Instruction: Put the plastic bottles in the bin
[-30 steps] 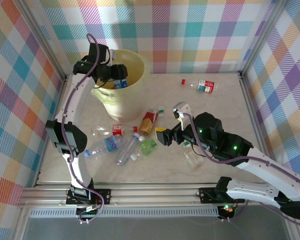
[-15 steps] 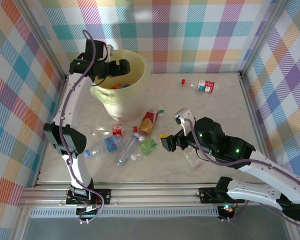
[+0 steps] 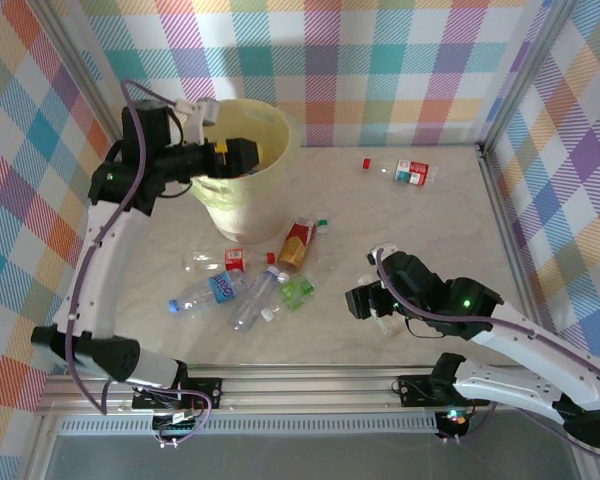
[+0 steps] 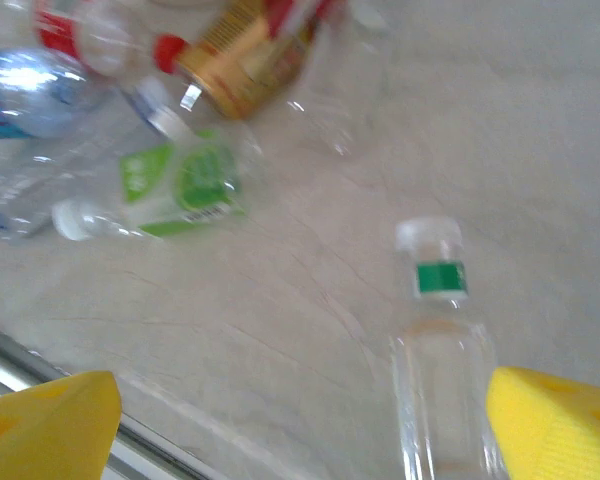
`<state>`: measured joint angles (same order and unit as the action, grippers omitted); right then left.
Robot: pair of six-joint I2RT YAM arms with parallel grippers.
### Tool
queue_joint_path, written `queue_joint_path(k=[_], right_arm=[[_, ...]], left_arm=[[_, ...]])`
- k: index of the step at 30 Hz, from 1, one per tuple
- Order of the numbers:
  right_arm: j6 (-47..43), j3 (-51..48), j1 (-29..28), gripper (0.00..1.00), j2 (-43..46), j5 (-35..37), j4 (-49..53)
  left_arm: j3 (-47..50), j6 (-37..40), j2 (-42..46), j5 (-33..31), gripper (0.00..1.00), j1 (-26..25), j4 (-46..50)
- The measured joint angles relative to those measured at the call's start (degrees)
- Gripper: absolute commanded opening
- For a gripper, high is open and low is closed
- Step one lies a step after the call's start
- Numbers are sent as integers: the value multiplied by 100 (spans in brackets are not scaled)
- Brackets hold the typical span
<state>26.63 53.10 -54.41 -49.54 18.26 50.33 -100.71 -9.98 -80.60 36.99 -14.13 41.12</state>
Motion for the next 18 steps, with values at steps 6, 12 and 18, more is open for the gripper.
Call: queue_joint_path(k=[6, 12, 18], right_arm=[[275, -343, 879, 90, -472, -516, 304], [345, -555, 1303, 88, -1001, -855, 404], [468, -629, 1523, 87, -1685, -935, 343]], left_arm=[[1381, -160, 693, 570, 100, -920, -428], [2686, -522, 1425, 420, 100, -1860, -1036], [3473, -892, 1768, 79, 100, -2302, -1569]])
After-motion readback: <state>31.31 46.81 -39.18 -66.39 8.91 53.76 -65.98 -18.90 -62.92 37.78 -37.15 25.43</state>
